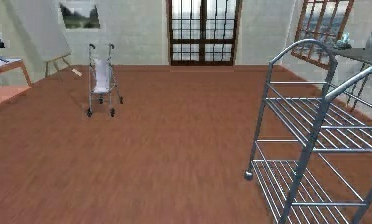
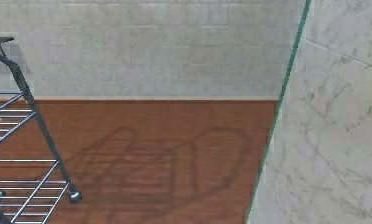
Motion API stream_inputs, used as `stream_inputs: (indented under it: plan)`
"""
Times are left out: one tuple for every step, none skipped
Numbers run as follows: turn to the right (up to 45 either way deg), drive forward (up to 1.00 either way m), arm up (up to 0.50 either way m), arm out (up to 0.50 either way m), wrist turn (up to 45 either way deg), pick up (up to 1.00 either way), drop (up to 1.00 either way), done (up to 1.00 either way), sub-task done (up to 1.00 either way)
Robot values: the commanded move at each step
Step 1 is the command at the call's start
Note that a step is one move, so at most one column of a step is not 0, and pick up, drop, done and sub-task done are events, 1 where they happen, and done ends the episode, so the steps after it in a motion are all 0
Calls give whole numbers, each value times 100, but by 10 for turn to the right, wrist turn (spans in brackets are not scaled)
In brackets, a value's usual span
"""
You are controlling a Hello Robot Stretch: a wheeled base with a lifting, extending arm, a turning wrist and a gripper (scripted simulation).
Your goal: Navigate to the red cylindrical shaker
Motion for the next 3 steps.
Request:
stream_inputs:
  plan:
    - [0, 15, 0, 0, 0, 0, 0, 0, 0]
    - [-30, 0, 0, 0, 0, 0, 0, 0, 0]
    - [0, 35, 0, 0, 0, 0, 0, 0, 0]
